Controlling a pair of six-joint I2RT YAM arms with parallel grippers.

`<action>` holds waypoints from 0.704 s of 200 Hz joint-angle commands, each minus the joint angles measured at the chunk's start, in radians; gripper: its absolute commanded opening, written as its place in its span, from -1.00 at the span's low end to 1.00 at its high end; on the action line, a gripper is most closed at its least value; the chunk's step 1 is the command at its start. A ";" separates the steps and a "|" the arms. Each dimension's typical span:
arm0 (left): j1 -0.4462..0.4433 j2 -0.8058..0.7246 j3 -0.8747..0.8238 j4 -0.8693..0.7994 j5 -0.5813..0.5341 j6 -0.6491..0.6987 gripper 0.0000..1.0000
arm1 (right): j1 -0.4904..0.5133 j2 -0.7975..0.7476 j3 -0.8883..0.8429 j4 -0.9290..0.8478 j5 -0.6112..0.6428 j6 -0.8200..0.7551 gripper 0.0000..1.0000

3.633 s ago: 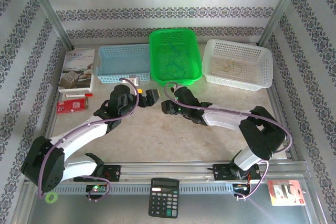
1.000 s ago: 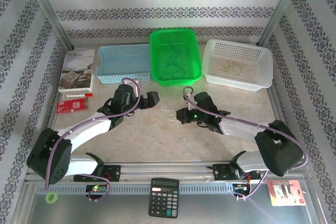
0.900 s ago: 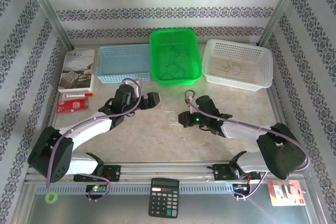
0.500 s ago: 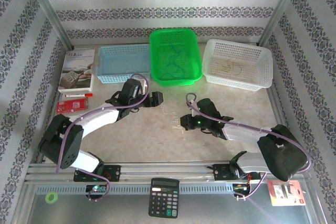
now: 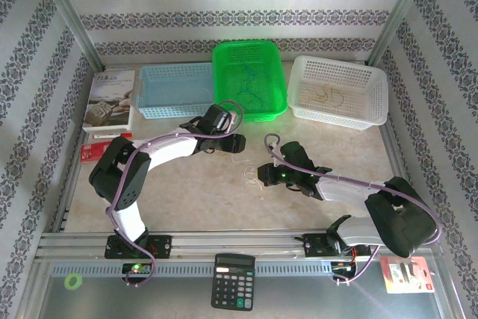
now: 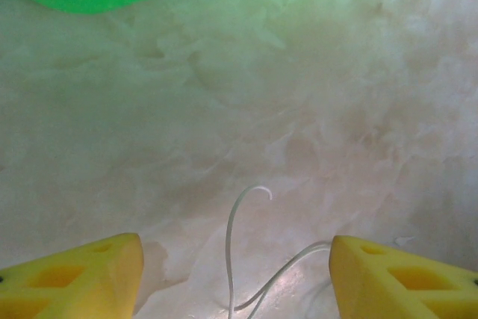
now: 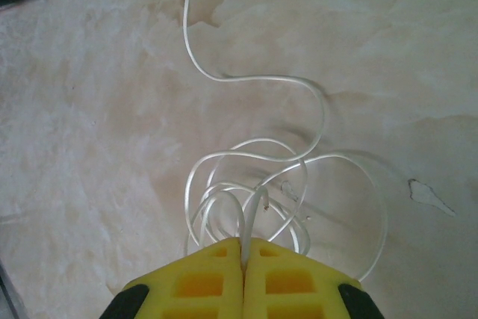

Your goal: Untangle the cables

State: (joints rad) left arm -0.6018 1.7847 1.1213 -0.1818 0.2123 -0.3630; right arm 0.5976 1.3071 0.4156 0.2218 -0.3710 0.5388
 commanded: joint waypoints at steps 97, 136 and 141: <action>-0.026 0.106 0.079 -0.089 -0.005 0.043 -0.22 | -0.020 -0.026 -0.027 0.025 0.026 -0.004 -1.00; -0.027 0.102 0.074 -0.063 0.021 0.029 -0.82 | -0.023 -0.036 -0.032 0.023 0.025 -0.002 -1.00; -0.028 0.093 0.071 -0.060 0.019 0.027 -0.93 | -0.025 -0.038 -0.032 0.024 0.024 -0.002 -1.00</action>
State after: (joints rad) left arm -0.6117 1.8824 1.1732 -0.2481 0.2134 -0.3325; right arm 0.5842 1.2942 0.3988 0.2295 -0.3557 0.5392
